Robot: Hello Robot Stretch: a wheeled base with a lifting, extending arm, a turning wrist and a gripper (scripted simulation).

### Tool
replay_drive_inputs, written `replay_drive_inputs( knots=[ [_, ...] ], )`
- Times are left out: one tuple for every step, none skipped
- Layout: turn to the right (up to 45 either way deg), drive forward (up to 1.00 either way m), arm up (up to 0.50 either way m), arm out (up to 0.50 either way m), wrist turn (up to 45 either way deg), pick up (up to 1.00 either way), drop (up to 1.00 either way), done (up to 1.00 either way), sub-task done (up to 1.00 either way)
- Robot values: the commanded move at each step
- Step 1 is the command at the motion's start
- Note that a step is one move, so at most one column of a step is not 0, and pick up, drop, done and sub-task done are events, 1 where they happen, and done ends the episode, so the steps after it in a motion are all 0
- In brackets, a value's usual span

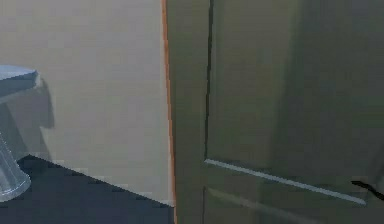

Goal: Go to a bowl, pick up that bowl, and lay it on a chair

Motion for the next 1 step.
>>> replay_drive_inputs(
  knots=[
    [0.0,0.40,0.00,0.00,0.0,0.00,0.00,0.00,0.00]
  ],
)
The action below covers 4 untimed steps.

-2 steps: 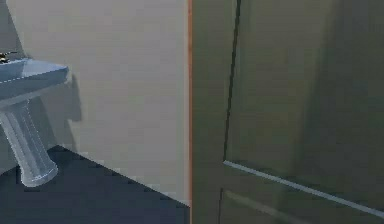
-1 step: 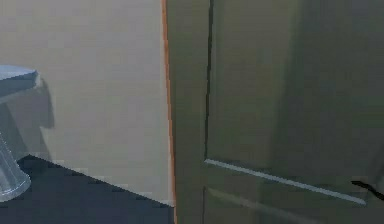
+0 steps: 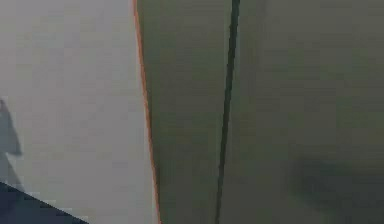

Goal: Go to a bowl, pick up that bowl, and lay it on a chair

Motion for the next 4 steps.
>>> replay_drive_inputs(
  knots=[
    [-45.0,0.00,0.00,0.00,0.0,0.00,0.00,0.00,0.00],
    [-45.0,0.00,0.00,0.00,0.0,0.00,0.00,0.00,0.00],
    [-6.0,0.00,0.00,0.00,0.0,0.00,0.00,0.00,0.00],
    [0.0,0.75,0.00,0.00,0.0,0.00,0.00,0.00,0.00]
  ],
)
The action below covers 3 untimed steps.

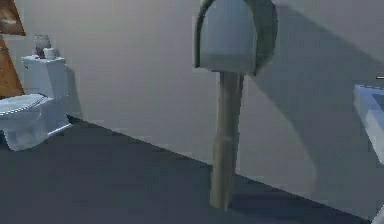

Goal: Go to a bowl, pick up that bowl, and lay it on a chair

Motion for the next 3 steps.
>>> replay_drive_inputs(
  knots=[
    [-45.0,0.00,0.00,0.00,0.0,0.00,0.00,0.00,0.00],
    [-3.0,0.00,0.00,0.00,0.0,0.00,0.00,0.00,0.00],
    [0.0,1.00,0.00,0.00,0.0,0.00,0.00,0.00,0.00]
  ],
)
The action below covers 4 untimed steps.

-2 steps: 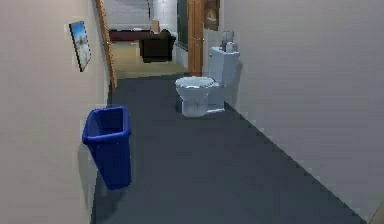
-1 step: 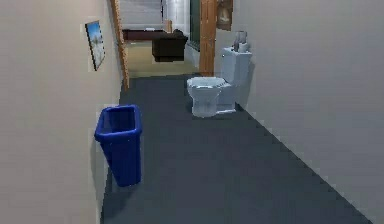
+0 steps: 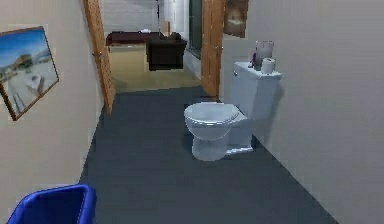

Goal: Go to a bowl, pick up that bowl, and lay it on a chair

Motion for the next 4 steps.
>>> replay_drive_inputs(
  knots=[
    [-6.0,0.00,0.00,0.00,0.0,0.00,0.00,0.00,0.00],
    [0.0,0.30,0.00,0.00,0.0,0.00,0.00,0.00,0.00],
    [6.0,0.00,0.00,0.00,0.0,0.00,0.00,0.00,0.00],
    [0.0,0.90,0.00,0.00,0.0,0.00,0.00,0.00,0.00]
  ],
)
